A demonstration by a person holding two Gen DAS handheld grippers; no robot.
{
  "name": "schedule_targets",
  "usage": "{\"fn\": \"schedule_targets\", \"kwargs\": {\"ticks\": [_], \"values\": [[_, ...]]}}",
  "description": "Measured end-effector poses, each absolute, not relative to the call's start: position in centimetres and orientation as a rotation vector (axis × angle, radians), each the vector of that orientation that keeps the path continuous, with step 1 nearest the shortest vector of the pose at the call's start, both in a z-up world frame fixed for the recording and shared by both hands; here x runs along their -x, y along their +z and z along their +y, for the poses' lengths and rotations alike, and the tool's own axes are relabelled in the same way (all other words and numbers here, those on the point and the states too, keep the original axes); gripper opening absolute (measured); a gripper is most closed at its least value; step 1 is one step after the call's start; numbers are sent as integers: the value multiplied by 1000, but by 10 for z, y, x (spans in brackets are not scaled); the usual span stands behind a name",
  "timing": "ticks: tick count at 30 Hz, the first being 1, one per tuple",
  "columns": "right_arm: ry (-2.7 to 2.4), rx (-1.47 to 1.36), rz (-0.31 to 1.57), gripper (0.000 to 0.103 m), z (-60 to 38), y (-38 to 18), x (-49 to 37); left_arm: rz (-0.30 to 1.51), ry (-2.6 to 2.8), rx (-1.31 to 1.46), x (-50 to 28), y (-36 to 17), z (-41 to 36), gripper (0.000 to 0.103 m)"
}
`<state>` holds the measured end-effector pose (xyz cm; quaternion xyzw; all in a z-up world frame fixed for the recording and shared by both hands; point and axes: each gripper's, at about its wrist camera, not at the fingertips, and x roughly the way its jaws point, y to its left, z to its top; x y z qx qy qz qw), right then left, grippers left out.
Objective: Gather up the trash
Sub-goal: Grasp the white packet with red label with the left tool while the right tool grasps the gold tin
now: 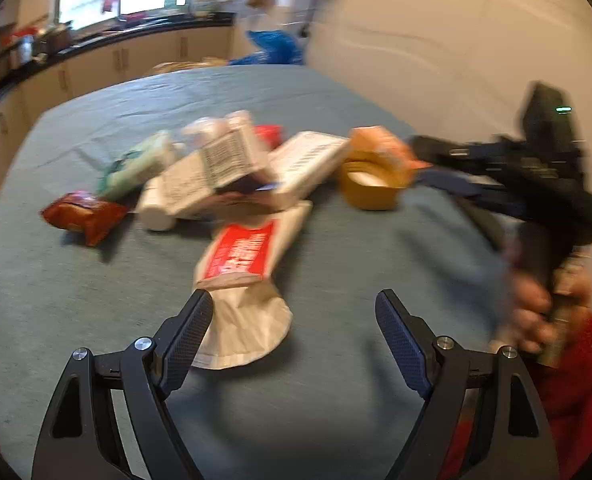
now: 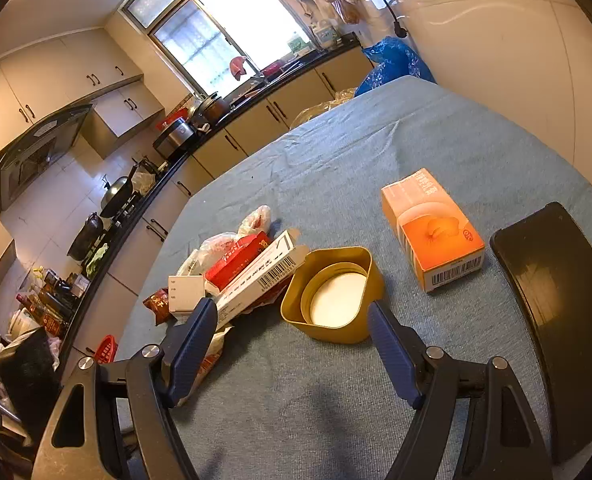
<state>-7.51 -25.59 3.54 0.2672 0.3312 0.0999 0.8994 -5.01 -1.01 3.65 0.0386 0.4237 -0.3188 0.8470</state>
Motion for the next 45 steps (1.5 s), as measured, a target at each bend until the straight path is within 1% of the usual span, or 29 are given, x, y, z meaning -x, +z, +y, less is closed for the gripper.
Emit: {"fn": "schedule_targets", "kwargs": {"ticks": [4, 7, 14, 15, 16, 17, 18, 19, 20, 21, 23, 25, 27, 28, 30, 34, 41, 45], "values": [[193, -549, 681, 82, -257, 37, 74, 827, -553, -137, 46, 45, -6, 82], [194, -551, 687, 82, -256, 35, 73, 870, -517, -97, 30, 38, -7, 82], [156, -504, 718, 82, -254, 29, 64, 906, -472, -117, 19, 21, -25, 82], [150, -504, 722, 82, -254, 28, 62, 908, -460, -113, 18, 19, -26, 78], [141, -502, 730, 82, -254, 27, 59, 908, -448, -109, 17, 18, -26, 68], [127, -496, 735, 81, -254, 27, 56, 916, -434, -106, 15, 15, -26, 64], [108, -486, 740, 81, -253, 26, 53, 926, -421, -101, 13, 12, -25, 57], [95, -478, 742, 79, -253, 26, 51, 931, -411, -95, 10, 9, -24, 52], [81, -465, 748, 77, -253, 26, 48, 928, -407, -81, 10, 8, -22, 52], [67, -445, 758, 72, -251, 26, 44, 919, -404, -76, 11, 7, -22, 51], [39, -408, 784, 65, -248, 24, 36, 909, -401, -77, 13, 6, -21, 51], [4, -375, 811, 52, -245, 21, 29, 908, -403, -66, 13, 6, -21, 50], [-30, -355, 837, 45, -243, 18, 25, 908, -408, -55, 13, 5, -19, 50], [-46, -347, 846, 38, -242, 16, 23, 908, -410, -49, 13, 5, -18, 50], [-77, -315, 872, 28, -239, 10, 19, 908, -411, -48, 14, 5, -17, 50], [-106, -268, 871, 13, -236, 9, 19, 907, -403, -59, 15, 5, -17, 50], [-102, -298, 836, 12, -238, 12, 28, 904, -434, -2, 13, 7, -12, 49], [-95, -323, 788, 12, -234, 14, 35, 840, -458, 21, 23, 13, -7, 48]]}}
